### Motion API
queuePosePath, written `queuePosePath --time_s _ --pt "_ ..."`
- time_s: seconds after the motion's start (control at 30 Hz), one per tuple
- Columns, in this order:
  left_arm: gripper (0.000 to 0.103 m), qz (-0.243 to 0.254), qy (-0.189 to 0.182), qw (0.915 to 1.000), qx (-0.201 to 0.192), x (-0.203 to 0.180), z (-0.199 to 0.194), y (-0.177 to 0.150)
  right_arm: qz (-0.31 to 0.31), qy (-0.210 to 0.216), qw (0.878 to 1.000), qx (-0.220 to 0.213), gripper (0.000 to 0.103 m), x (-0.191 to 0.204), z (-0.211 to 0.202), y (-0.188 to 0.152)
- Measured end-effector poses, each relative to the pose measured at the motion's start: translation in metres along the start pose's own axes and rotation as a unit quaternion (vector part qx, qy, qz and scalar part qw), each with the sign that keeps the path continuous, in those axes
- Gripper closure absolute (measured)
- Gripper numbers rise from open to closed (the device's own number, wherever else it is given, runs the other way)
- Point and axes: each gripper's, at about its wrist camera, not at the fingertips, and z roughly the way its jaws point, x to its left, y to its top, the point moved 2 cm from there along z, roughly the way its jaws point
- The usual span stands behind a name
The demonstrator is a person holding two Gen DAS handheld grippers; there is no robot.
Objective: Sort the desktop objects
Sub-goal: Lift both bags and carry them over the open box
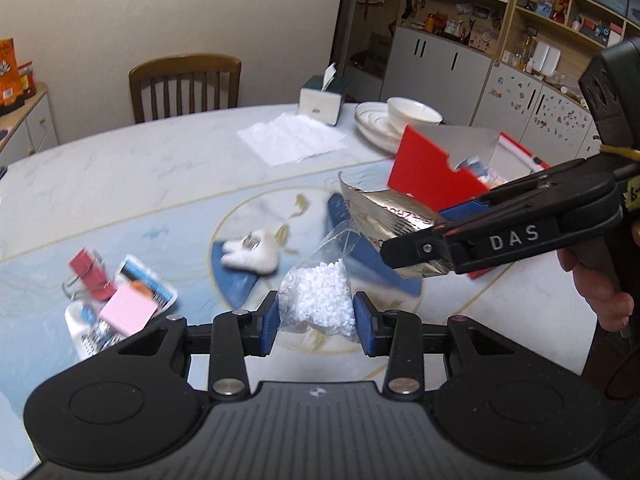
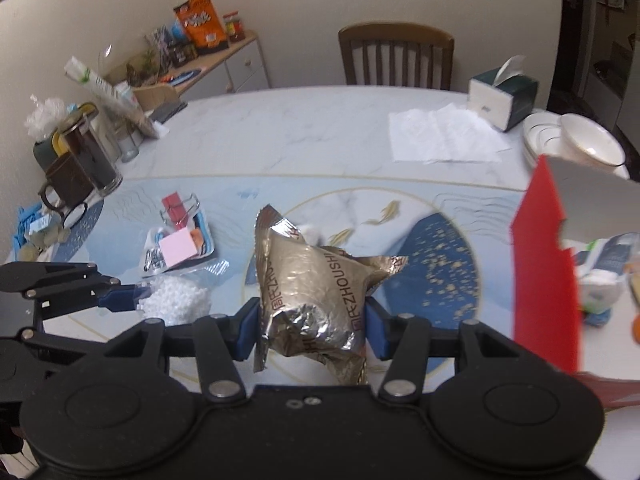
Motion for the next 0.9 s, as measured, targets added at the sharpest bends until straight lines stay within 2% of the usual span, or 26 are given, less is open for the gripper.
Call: queuePosePath --time_s 0.43,0.9 --pt "0.065 0.031 -0.018 0.9991 -0.024 -0.066 0.010 0.043 0.026 -0.013 0.998 -0.047 0.051 -0.065 -0.065 -0.001" --pt "0.065 0.073 -0.053 0.9953 -0.036 -0.149 0.050 0.082 0.046 -0.050 0.995 -0.068 0.051 -0.149 -0.109 -0.014"
